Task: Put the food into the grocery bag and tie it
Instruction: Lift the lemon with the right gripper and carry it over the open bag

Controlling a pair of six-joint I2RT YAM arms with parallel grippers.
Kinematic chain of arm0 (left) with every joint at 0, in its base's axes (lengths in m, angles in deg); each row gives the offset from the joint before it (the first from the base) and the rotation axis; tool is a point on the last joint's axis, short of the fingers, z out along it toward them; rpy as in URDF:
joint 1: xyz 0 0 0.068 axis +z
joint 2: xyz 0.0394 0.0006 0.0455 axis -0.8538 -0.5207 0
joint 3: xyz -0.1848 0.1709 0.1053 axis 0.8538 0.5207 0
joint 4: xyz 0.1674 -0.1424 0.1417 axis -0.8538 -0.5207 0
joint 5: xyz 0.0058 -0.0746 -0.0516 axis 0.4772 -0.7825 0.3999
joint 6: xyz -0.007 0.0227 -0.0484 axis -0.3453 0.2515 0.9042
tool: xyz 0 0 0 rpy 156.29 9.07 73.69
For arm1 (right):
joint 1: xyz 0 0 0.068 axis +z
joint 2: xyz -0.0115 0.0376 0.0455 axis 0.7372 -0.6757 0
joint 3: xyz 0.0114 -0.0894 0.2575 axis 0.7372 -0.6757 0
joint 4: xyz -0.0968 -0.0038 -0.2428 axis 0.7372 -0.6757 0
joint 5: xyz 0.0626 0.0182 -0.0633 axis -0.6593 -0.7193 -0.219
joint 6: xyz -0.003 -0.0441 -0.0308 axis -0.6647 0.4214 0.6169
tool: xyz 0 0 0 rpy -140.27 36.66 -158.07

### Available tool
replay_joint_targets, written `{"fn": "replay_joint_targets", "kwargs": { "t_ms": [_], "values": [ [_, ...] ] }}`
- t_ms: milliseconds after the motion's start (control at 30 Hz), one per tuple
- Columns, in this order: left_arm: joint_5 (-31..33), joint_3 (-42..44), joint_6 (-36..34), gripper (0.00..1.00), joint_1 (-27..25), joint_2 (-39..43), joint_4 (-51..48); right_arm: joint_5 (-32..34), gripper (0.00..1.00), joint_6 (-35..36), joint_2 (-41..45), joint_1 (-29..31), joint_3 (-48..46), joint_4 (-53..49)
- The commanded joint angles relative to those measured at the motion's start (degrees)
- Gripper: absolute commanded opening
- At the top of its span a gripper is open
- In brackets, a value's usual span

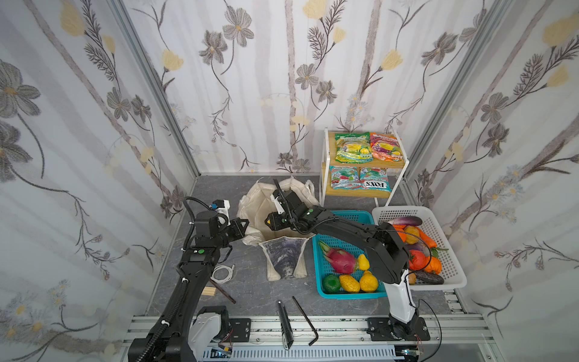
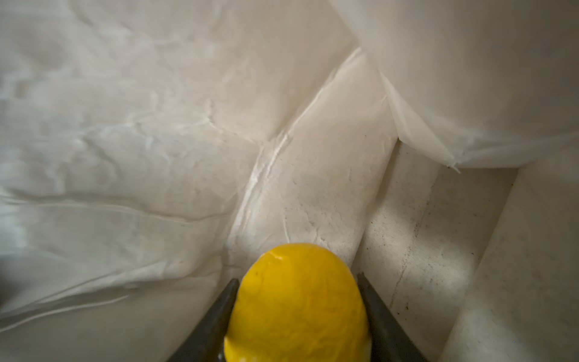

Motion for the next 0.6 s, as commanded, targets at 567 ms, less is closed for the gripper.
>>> {"fn": "replay_joint_targets", "kwargs": {
  "t_ms": [567],
  "values": [
    [2.6,1.5,0.6,0.00,2.4,2.9,2.0,8.0,0.66,0.5,-8.8,-0.3,-0.1,-4.5]
  ]
}}
